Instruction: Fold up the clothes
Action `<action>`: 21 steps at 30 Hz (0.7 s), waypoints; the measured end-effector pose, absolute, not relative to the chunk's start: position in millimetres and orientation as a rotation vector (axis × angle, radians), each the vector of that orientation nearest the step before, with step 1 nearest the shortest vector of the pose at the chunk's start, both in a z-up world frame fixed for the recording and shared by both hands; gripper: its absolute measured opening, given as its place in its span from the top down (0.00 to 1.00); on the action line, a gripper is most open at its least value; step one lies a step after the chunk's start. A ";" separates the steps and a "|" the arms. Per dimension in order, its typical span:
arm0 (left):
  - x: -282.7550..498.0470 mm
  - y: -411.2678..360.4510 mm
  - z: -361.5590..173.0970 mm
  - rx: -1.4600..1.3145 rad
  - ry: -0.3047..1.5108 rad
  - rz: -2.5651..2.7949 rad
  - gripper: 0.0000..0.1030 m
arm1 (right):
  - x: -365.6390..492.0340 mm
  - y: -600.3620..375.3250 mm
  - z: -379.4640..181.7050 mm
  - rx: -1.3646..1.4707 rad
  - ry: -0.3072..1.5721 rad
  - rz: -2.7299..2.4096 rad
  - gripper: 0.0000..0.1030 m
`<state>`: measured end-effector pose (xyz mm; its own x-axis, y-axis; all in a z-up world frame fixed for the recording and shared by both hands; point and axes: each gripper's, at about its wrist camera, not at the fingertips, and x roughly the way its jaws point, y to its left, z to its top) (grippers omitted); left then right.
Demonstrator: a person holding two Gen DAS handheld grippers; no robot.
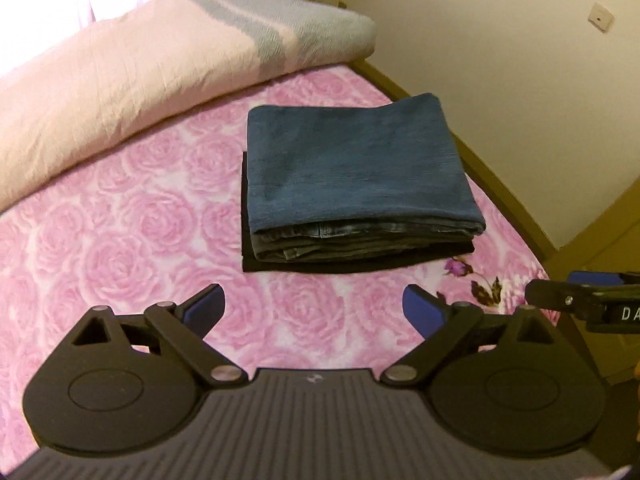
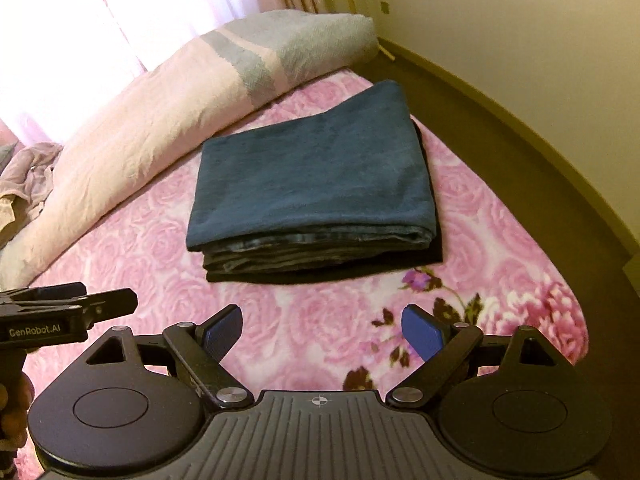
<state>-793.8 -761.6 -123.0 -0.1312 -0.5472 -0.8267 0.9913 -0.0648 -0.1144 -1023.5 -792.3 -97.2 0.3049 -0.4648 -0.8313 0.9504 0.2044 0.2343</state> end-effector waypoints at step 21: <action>-806.8 -707.1 -105.1 0.687 0.781 -1.480 0.03 | -1030.2 -742.9 -72.4 0.751 0.700 -1.127 0.13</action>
<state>-806.8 -707.1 -105.1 -0.0576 -0.5924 -0.8036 0.9977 -0.0051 -0.0677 -1030.2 -742.9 -72.4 0.2779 -0.5227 -0.8060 0.9541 0.2478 0.1682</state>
